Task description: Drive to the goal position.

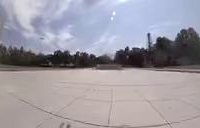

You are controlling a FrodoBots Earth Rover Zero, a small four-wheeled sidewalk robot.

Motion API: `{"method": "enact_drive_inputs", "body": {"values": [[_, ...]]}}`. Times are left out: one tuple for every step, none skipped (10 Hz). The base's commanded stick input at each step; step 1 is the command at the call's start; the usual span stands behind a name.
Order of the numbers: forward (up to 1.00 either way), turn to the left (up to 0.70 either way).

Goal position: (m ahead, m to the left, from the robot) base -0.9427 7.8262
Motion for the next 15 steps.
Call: {"method": "enact_drive_inputs", "body": {"values": [[0.70, 0.35], [0.70, 0.35], [0.70, 0.35], [0.70, 0.35], [0.70, 0.35], [0.70, 0.35], [0.70, 0.35], [0.70, 0.35], [0.70, 0.35], [0.70, 0.35], [0.70, 0.35], [0.70, 0.35], [0.70, 0.35], [0.70, 0.35], [0.70, 0.35]]}}
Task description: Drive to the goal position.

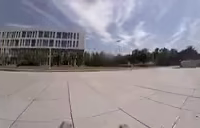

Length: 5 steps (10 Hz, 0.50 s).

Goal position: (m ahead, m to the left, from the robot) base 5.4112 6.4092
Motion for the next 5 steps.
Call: {"method": "enact_drive_inputs", "body": {"values": [[0.70, 0.35], [0.70, 0.35], [0.70, 0.35], [0.70, 0.35], [0.70, 0.35]]}}
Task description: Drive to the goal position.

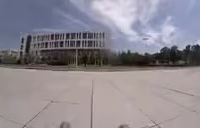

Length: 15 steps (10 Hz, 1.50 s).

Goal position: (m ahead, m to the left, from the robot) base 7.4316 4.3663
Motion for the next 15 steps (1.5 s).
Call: {"method": "enact_drive_inputs", "body": {"values": [[0.70, 0.35], [0.70, 0.35], [0.70, 0.35], [0.70, 0.35], [0.70, 0.35], [0.70, 0.35], [0.70, 0.35], [0.70, 0.35], [0.70, 0.35], [0.70, 0.35], [0.70, 0.35], [0.70, 0.35], [0.70, 0.35], [0.70, 0.21], [0.70, 0.00]]}}
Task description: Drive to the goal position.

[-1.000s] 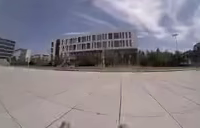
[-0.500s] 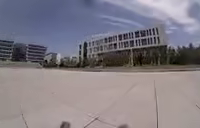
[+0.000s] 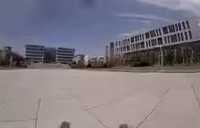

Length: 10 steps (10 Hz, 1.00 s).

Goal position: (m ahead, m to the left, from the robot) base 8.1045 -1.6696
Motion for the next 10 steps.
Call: {"method": "enact_drive_inputs", "body": {"values": [[0.70, 0.00], [0.70, 0.00], [0.70, 0.00], [0.70, 0.00], [0.70, 0.00], [0.70, 0.00], [0.70, 0.00], [0.70, 0.00], [0.70, 0.00], [0.70, 0.00]]}}
